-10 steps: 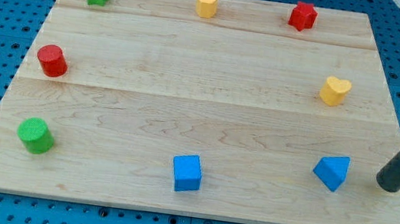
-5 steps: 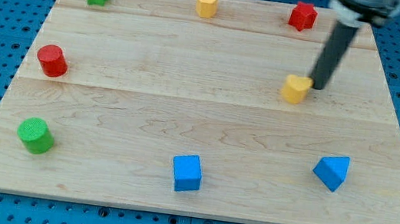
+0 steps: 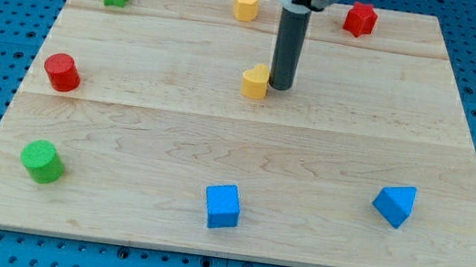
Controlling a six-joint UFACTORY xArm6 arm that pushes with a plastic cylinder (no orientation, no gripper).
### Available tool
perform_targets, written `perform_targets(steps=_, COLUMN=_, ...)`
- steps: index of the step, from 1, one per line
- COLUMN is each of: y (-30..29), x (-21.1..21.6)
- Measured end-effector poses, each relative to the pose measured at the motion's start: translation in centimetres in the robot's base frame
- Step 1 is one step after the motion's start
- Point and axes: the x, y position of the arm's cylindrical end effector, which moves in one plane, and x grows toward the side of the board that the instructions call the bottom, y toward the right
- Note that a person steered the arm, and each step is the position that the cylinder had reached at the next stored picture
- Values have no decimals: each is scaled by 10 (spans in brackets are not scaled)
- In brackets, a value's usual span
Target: Move the yellow heart to the center of the board
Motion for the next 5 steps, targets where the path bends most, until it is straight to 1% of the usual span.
perform_targets(steps=2, y=-66, x=5)
perform_targets(steps=3, y=18, x=-25)
perform_targets(steps=4, y=125, x=-55)
perform_targets(steps=5, y=185, x=-103)
